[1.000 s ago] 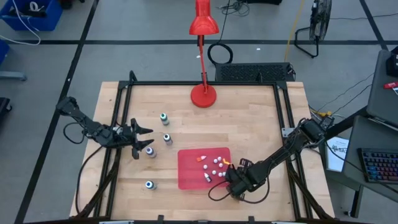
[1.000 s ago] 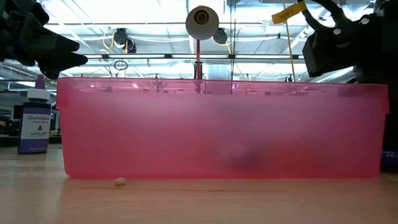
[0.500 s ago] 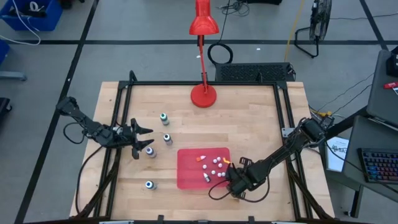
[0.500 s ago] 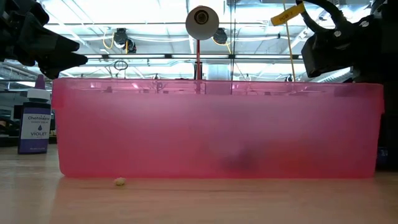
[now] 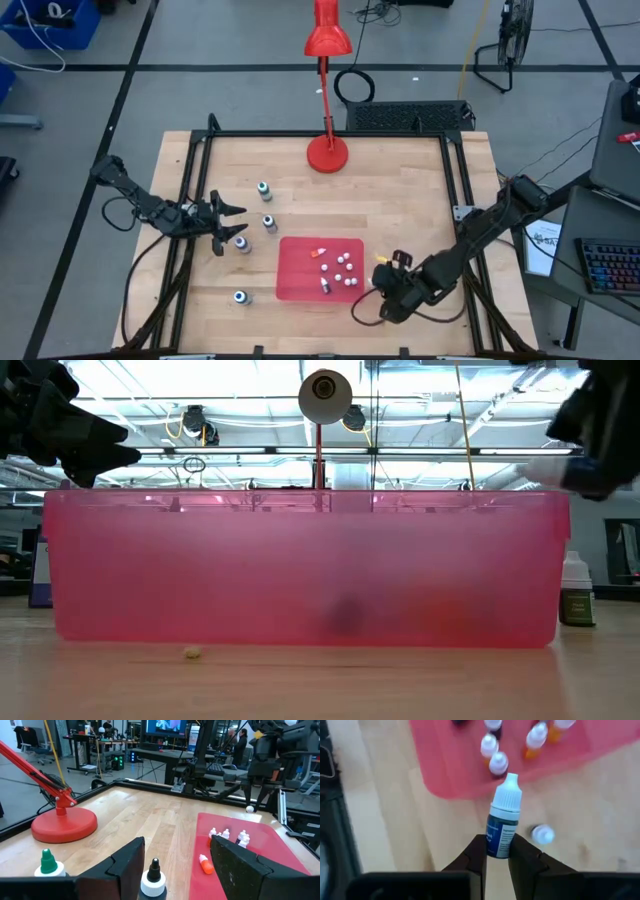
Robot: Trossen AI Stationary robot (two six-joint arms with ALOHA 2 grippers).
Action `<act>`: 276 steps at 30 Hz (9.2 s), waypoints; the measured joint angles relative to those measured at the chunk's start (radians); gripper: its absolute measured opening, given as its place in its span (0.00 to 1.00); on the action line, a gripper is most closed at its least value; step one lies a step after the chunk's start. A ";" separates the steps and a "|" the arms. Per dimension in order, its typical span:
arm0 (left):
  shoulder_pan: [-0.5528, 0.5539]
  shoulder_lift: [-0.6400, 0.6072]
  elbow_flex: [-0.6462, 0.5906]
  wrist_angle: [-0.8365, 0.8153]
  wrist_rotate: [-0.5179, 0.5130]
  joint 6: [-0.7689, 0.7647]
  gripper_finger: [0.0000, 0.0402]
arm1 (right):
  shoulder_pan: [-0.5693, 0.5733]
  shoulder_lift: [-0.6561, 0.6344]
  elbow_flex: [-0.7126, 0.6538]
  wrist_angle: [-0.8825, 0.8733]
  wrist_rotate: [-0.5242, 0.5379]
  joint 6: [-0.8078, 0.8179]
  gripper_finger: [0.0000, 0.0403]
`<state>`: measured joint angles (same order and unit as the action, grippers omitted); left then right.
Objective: Pick & Place food coloring
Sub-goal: Put the small blue food coloring bottle into the pink container, then put the small green food coloring bottle into the pink container
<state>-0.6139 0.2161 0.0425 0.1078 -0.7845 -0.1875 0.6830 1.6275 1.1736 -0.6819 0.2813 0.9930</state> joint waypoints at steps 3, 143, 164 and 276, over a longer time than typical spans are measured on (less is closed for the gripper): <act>0.000 0.000 0.000 0.000 0.000 0.000 0.57 | 0.006 -0.010 0.000 0.023 0.059 -0.064 0.11; 0.206 1.569 1.219 -0.982 0.575 -0.245 0.16 | -0.253 -0.011 -0.396 1.104 -0.077 -1.111 0.31; 0.402 1.569 1.054 -0.715 0.837 -0.235 0.28 | -0.253 -0.011 -0.396 1.119 -0.077 -1.112 0.29; 0.194 0.916 0.529 0.077 0.539 0.242 0.67 | -0.340 0.707 1.159 -0.523 -0.355 -1.360 0.12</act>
<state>-0.4203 1.1319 0.5716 0.1844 -0.2459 0.0547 0.3428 2.3340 2.3325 -1.2053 -0.0741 -0.3665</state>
